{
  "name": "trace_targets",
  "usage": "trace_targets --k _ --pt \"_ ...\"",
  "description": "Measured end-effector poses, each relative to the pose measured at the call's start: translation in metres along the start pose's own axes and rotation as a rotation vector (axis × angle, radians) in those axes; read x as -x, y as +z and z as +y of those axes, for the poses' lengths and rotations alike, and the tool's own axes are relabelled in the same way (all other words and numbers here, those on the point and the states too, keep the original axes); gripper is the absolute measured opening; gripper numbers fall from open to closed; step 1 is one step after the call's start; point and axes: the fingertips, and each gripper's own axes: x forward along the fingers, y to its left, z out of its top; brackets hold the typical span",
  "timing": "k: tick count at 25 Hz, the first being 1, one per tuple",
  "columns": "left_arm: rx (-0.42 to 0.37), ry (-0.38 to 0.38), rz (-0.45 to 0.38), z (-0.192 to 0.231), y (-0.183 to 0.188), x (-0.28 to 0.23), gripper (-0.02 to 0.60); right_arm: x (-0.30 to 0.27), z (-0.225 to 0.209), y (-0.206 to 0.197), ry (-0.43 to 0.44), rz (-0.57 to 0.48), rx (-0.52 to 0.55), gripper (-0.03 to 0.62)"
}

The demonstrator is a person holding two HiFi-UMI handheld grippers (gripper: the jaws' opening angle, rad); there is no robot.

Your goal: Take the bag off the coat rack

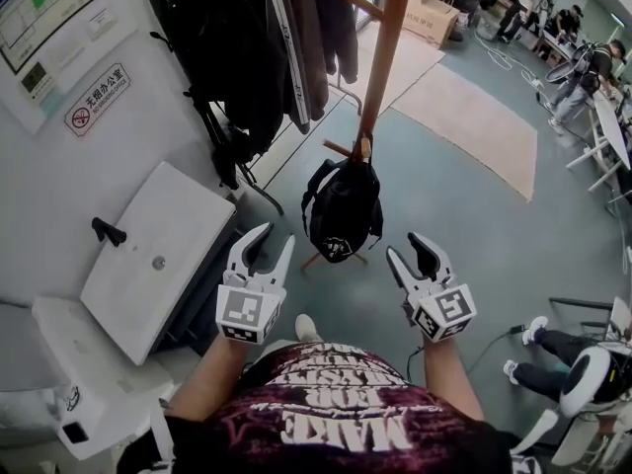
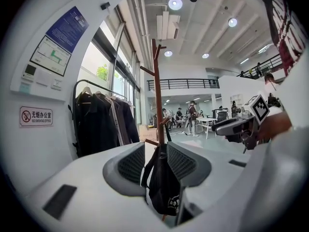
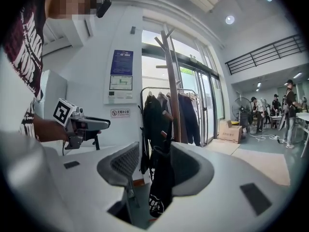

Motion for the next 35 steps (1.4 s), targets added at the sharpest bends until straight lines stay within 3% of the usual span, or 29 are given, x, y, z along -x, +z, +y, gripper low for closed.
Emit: trace_targets --k 20,35 --pt "0.009 -0.117 0.000 0.020 0.007 -0.054 0.132 -0.026 -0.011 0.016 -0.068 0.015 0.014 0.187" --pt "0.010 -0.048 0.008 0.045 0.019 -0.096 0.132 -0.101 -0.039 0.025 0.091 0.019 0.004 0.178"
